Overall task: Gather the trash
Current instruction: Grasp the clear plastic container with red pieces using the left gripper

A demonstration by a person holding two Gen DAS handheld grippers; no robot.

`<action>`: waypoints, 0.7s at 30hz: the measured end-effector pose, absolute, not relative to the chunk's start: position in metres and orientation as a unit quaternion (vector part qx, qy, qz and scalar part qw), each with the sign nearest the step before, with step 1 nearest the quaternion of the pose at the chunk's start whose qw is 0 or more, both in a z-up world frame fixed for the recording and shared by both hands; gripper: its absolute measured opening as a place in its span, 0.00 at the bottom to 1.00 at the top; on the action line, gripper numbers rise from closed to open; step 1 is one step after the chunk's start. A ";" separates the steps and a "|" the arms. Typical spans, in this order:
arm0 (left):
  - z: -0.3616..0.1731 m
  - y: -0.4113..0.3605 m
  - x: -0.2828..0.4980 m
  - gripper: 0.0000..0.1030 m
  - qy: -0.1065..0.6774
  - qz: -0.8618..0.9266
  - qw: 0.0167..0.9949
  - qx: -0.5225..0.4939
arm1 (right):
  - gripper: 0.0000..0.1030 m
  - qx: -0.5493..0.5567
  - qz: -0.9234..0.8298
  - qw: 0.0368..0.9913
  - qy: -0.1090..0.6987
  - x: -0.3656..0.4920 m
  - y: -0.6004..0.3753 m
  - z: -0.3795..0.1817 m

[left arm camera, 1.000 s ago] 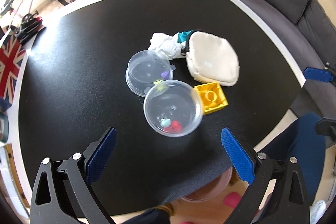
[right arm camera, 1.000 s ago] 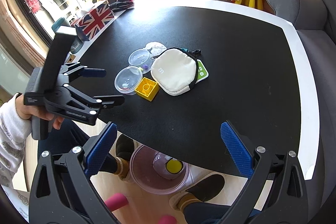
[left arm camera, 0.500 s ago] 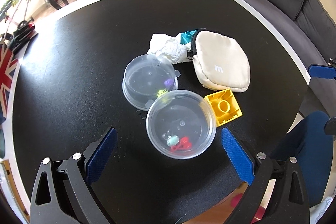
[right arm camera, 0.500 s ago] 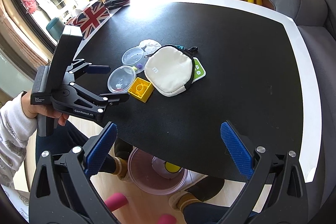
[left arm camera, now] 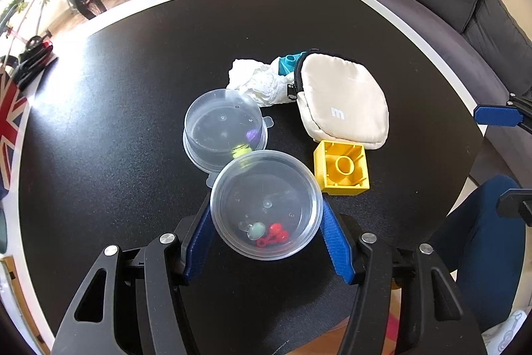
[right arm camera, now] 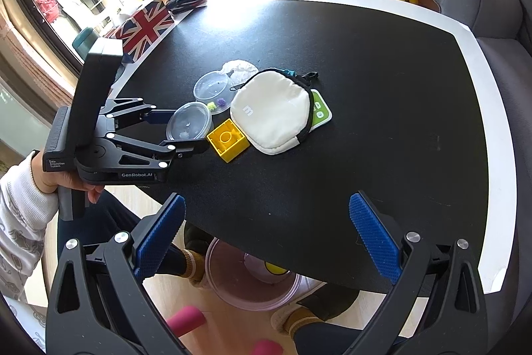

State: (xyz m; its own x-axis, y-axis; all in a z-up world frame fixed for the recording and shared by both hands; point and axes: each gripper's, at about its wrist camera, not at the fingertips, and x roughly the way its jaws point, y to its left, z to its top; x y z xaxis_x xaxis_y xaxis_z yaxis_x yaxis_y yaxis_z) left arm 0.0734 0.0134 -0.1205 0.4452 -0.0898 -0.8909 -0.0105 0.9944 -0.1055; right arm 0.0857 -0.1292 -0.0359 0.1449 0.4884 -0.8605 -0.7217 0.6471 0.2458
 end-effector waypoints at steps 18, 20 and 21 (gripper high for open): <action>-0.093 0.030 0.046 0.57 0.503 -0.005 0.861 -0.074 | 0.95 -0.115 0.405 0.744 0.518 0.101 -0.089 -0.044; -0.091 0.030 0.046 0.57 0.501 -0.004 0.862 -0.075 | 0.95 -0.116 0.400 0.745 0.521 0.107 -0.082 -0.046; -0.090 0.032 0.044 0.57 0.500 -0.004 0.862 -0.076 | 0.95 -0.115 0.398 0.745 0.523 0.109 -0.079 -0.047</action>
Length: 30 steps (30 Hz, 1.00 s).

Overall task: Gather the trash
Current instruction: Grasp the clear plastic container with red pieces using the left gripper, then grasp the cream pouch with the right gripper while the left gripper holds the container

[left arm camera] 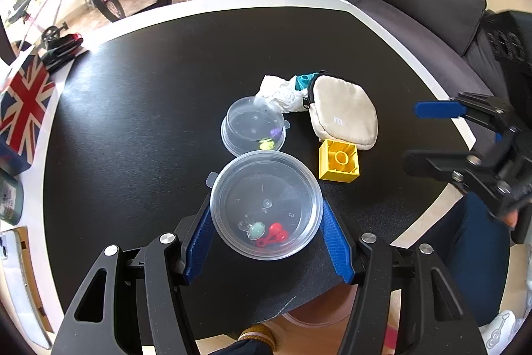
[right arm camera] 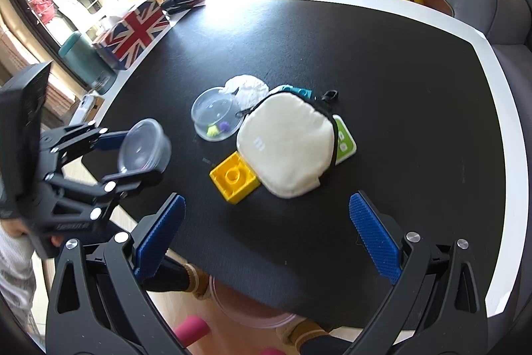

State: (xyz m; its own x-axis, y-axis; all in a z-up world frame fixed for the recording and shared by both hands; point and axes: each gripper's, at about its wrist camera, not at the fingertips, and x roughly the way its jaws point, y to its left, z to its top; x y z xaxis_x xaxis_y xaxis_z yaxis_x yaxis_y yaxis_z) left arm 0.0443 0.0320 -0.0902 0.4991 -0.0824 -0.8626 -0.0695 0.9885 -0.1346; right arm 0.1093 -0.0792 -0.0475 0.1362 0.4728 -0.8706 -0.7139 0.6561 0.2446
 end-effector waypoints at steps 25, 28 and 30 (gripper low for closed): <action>-0.089 0.044 0.035 0.57 0.494 -0.004 0.864 -0.099 | 0.95 -0.148 0.331 0.734 0.574 0.160 -0.019 -0.095; -0.091 0.044 0.034 0.57 0.495 -0.004 0.863 -0.100 | 0.95 -0.156 0.327 0.734 0.574 0.158 -0.019 -0.099; -0.093 0.044 0.034 0.57 0.496 -0.005 0.863 -0.101 | 0.95 -0.159 0.325 0.735 0.573 0.156 -0.020 -0.100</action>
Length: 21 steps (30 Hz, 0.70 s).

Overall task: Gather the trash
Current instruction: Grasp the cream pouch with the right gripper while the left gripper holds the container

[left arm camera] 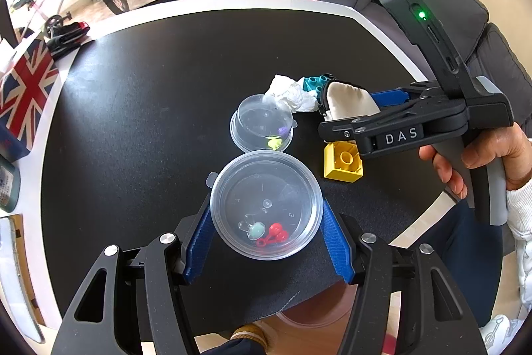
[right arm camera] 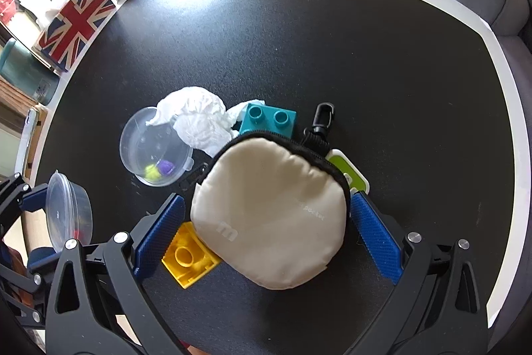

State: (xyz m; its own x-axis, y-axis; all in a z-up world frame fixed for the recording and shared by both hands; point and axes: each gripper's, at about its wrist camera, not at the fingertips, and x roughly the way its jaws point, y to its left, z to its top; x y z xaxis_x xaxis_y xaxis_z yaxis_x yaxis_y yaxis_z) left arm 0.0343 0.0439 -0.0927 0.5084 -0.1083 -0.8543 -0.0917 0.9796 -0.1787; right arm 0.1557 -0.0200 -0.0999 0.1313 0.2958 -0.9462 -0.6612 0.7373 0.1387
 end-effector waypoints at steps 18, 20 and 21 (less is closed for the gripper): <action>-0.096 0.045 0.033 0.57 0.492 -0.008 0.864 -0.106 | 0.80 -0.154 0.315 0.750 0.560 0.156 -0.034 -0.094; -0.094 0.044 0.033 0.57 0.490 -0.010 0.865 -0.106 | 0.79 -0.149 0.317 0.754 0.555 0.156 -0.039 -0.089; -0.093 0.043 0.033 0.57 0.489 -0.010 0.866 -0.106 | 0.79 -0.147 0.318 0.756 0.553 0.157 -0.042 -0.085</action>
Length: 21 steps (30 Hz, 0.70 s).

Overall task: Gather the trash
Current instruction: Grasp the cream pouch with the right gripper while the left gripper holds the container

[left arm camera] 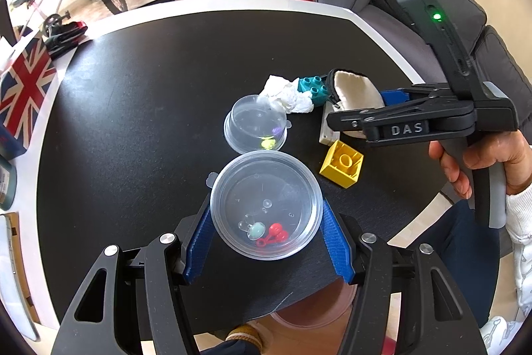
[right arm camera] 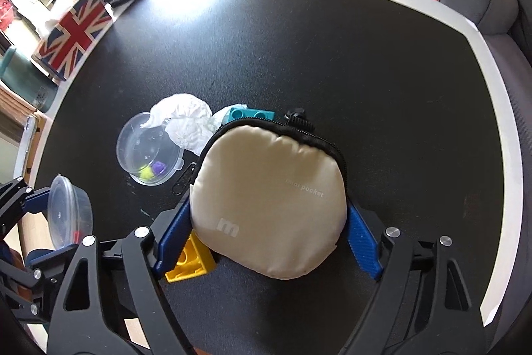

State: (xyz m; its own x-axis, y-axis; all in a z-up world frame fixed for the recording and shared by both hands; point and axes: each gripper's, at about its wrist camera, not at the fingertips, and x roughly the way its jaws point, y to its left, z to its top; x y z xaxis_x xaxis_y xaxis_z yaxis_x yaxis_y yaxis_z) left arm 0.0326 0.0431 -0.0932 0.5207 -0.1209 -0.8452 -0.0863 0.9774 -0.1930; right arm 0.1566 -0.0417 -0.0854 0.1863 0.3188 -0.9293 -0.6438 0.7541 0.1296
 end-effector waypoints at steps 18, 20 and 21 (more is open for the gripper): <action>-0.060 -0.002 0.004 0.57 0.464 -0.014 0.880 -0.098 | 0.80 -0.124 0.395 0.768 0.489 0.079 -0.121 -0.009; -0.058 -0.010 -0.003 0.57 0.462 -0.015 0.882 -0.094 | 0.80 -0.121 0.405 0.766 0.484 0.066 -0.130 -0.005; -0.058 -0.012 -0.006 0.57 0.461 -0.015 0.882 -0.093 | 0.80 -0.121 0.408 0.766 0.483 0.060 -0.133 -0.003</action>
State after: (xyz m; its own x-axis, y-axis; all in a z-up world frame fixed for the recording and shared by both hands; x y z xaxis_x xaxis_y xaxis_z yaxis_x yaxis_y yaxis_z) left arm -0.0065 -0.0122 -0.0575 0.5742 -0.1124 -0.8110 -0.0595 0.9822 -0.1783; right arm 0.0600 -0.1333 -0.0034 0.2013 0.5085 -0.8372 -0.7411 0.6379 0.2093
